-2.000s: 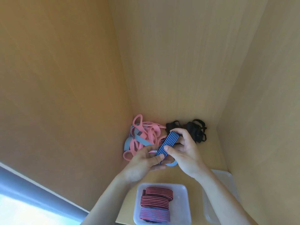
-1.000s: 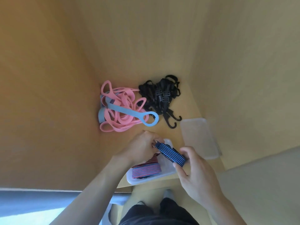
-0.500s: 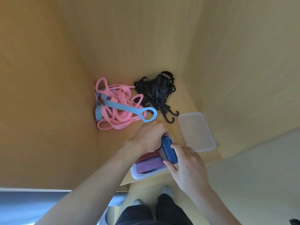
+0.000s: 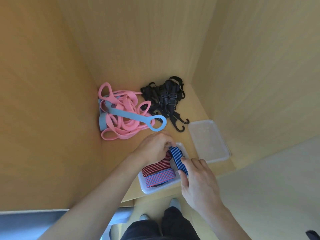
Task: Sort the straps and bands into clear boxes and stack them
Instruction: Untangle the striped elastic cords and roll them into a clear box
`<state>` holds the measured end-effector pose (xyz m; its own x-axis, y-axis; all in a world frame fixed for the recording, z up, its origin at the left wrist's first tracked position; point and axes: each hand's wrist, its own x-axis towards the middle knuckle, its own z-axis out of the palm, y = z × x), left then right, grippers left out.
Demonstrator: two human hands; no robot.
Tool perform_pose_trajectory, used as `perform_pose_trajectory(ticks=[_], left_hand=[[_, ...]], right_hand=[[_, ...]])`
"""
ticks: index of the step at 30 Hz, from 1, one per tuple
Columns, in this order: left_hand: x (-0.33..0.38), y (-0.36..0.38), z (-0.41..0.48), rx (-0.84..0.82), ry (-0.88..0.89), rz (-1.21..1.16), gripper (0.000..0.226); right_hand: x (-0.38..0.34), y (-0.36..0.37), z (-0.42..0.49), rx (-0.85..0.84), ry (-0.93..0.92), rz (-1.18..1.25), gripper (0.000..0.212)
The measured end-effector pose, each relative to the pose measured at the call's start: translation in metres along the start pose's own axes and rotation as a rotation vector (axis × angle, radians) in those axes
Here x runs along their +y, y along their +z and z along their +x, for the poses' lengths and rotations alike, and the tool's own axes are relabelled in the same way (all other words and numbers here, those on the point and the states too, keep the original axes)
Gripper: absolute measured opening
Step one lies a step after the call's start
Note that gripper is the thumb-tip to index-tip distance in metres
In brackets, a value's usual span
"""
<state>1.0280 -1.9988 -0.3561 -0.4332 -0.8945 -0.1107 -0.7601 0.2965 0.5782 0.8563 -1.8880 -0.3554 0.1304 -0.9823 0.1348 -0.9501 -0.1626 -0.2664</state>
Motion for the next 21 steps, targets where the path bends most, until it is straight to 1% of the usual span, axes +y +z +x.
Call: perform_pose_trajectory(ticks=[2,6,11,13,17,21], left_hand=[[0.001,0.000,0.001,-0.017,-0.020,0.007,0.029],[0.000,0.005,0.003,0.005,-0.037,0.019,0.027],[-0.001,0.008,0.003,0.013,-0.039,-0.004,0.028],[-0.002,0.008,0.003,-0.003,-0.051,-0.045,0.030],[-0.005,0.013,-0.002,-0.040,-0.068,-0.174,0.037],[-0.009,0.017,-0.005,-0.018,-0.055,-0.258,0.036]], right_hand=[[-0.001,-0.001,0.001,-0.020,0.008,-0.008,0.038],[-0.003,-0.003,0.002,-0.067,0.027,0.000,0.040],[-0.002,-0.007,0.003,-0.049,0.053,0.022,0.036],[0.000,-0.006,0.006,-0.061,0.067,0.025,0.036],[0.005,-0.002,0.009,-0.081,0.114,0.109,0.033],[0.008,0.003,0.011,-0.096,0.170,0.186,0.031]])
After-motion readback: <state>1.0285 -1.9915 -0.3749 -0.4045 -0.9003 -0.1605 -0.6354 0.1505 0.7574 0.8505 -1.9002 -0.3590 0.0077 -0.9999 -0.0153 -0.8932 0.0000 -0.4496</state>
